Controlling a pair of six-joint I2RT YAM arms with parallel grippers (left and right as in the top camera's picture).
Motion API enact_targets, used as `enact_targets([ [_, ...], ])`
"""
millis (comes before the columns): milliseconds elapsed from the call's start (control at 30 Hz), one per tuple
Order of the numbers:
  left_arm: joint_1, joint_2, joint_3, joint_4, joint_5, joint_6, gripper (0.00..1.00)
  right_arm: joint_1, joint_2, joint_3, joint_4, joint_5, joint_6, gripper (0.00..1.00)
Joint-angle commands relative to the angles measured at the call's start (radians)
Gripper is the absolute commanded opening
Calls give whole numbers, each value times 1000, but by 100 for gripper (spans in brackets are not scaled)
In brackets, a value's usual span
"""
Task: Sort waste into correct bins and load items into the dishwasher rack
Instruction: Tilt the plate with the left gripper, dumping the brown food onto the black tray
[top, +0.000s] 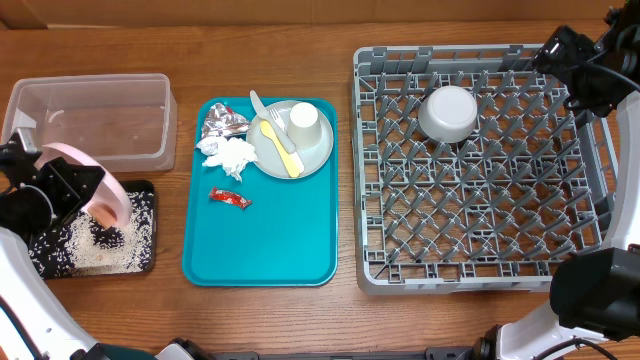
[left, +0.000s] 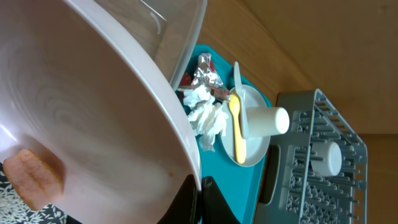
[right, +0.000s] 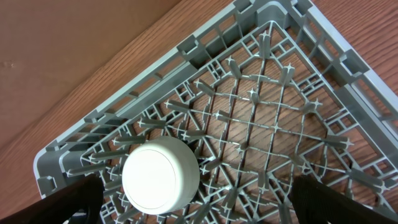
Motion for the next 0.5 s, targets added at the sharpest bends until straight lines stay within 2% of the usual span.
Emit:
enact_targets([
  [0,23,-4,20,-2,33,55,4,-1,-34,11,3,10,4,100],
  [300,24,19,-36,49,66,107,4,-1,-34,11,3,10,4,100],
  [467,35,60,-42,50,68,78,4,-1,-34,11,3,10,4,100],
])
